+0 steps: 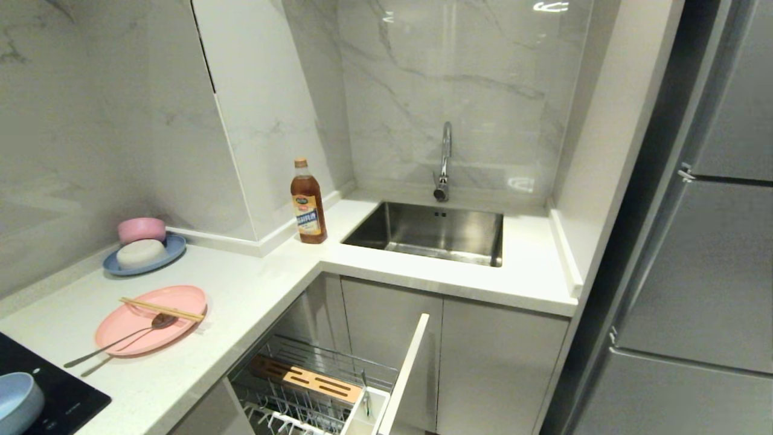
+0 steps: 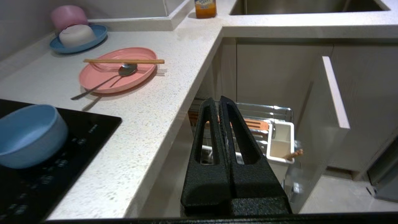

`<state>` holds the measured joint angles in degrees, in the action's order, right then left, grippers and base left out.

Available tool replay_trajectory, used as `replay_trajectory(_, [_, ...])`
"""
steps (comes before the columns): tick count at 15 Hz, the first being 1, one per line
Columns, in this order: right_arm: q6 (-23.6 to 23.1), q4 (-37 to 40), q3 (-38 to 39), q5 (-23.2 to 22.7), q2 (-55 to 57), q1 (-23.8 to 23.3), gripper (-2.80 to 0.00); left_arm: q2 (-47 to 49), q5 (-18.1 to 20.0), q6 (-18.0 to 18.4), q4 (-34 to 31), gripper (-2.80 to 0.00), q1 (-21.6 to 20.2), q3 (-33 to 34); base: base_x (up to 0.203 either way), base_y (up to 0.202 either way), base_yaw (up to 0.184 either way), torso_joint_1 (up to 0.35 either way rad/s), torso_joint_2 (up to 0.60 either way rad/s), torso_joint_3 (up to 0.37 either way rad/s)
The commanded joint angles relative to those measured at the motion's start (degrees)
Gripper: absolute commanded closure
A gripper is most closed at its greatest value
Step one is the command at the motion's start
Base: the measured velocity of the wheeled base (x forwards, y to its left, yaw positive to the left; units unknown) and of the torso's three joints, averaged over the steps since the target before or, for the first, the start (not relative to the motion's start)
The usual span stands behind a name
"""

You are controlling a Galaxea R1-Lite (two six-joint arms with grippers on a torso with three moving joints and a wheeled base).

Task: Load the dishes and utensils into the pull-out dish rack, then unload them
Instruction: Pick up the bowl and place it in the cupboard

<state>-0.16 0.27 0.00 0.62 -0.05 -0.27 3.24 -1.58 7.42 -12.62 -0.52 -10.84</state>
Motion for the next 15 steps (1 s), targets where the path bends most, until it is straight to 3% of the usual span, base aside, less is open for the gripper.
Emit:
replay_trajectory(1, [-0.02,0.0,0.09,-0.01,0.05,0.0,0.0,-2.99,0.09,-0.26,7.56,0.0,0.05,6.91,0.0,0.0,0.0,0.0,0.0,0.0])
replay_trajectory(2, [-0.02,0.0,0.09,-0.01,0.05,0.0,0.0,-3.19,0.64,-0.8,13.17,0.0,0.07,9.57,0.0,0.0,0.0,0.0,0.0,0.0])
replay_trajectory(3, [-0.02,0.0,0.09,-0.01,0.05,0.0,0.0,-3.32,1.22,-1.56,14.52,0.0,0.08,10.6,0.0,0.0,0.0,0.0,0.0,0.0])
replay_trajectory(15, [-0.02,0.0,0.09,-0.01,0.05,0.0,0.0,-3.33,1.31,-2.32,12.44,0.0,0.08,10.84,0.0,0.0,0.0,0.0,0.0,0.0])
